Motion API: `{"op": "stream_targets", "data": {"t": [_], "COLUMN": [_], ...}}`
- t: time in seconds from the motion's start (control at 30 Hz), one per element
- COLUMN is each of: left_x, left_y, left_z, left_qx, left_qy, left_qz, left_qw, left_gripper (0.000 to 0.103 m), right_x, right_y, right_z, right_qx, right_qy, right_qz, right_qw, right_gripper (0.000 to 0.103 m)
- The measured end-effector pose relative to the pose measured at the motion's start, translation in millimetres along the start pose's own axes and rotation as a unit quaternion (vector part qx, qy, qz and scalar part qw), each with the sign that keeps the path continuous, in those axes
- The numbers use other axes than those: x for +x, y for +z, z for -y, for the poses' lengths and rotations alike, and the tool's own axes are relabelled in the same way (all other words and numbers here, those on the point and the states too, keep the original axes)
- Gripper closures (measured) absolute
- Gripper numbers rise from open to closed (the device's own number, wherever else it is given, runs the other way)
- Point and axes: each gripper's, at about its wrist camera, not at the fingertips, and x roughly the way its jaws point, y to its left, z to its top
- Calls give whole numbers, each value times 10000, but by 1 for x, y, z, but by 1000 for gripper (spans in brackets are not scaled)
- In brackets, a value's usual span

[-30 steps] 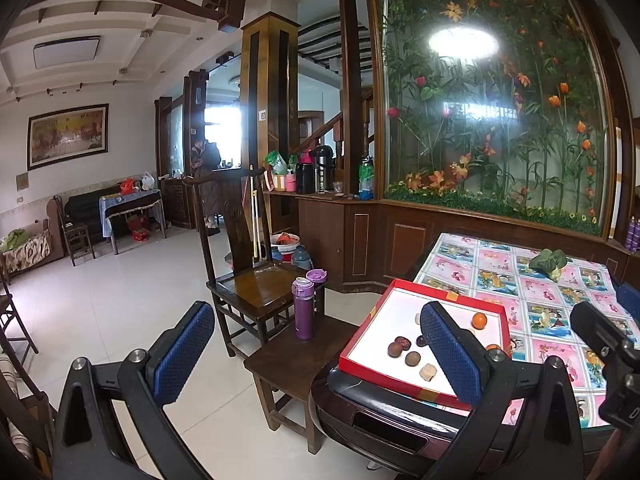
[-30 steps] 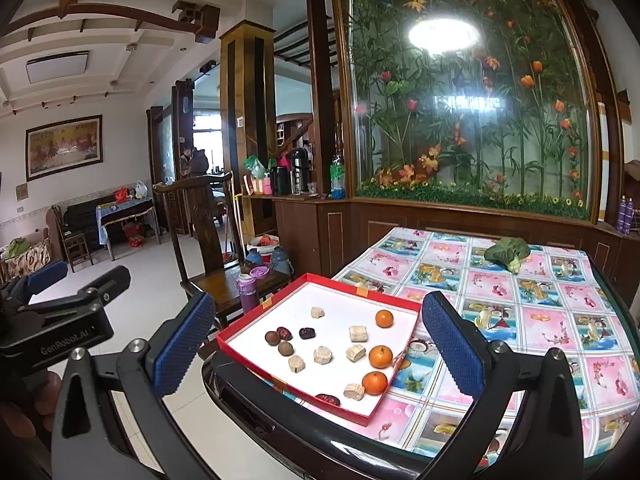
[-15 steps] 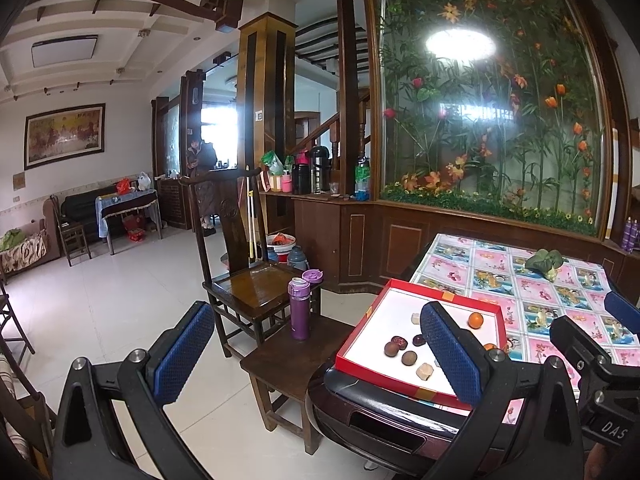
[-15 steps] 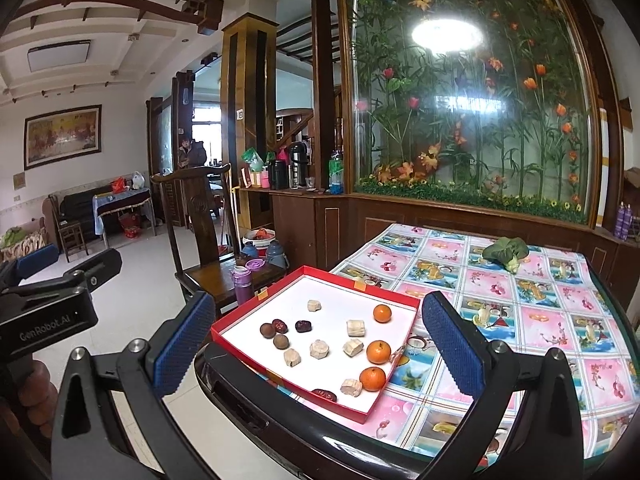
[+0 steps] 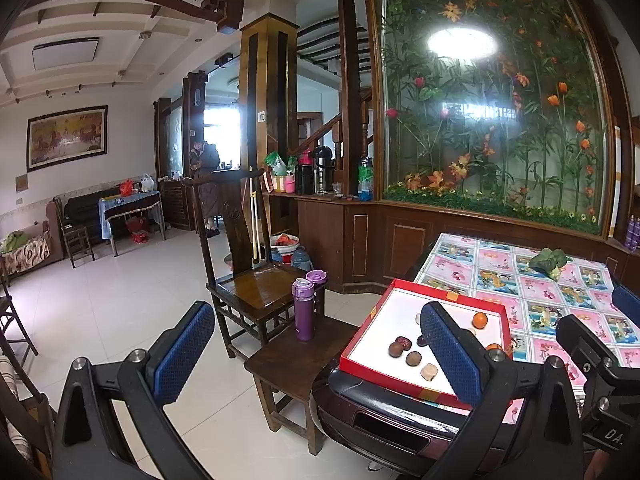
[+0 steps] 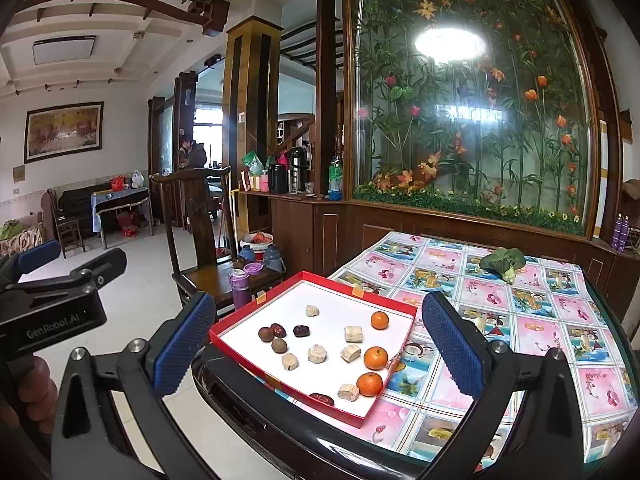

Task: Organize fruits

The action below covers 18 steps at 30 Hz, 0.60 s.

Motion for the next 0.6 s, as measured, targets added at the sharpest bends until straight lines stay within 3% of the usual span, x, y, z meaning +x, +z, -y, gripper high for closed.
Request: {"op": "stream_targets", "data": {"t": [0.33,0.6], "left_x": [5,18], "left_y": [-1,-1], "left_z": [13,30], "left_qx": [309,439], "left_qy": [-214,-360], "left_qz": [-76,-294], "left_qw": [9993,9980], "left_gripper": [0,0], "right_x": [6,30], "right_y": [-1,-2], "right_z": [1,27], "right_qx": [-17,454], "right_qy": [28,137], "right_qz": [-3,-234], "right_qw": [10000,9986], "right_gripper": [0,0]}}
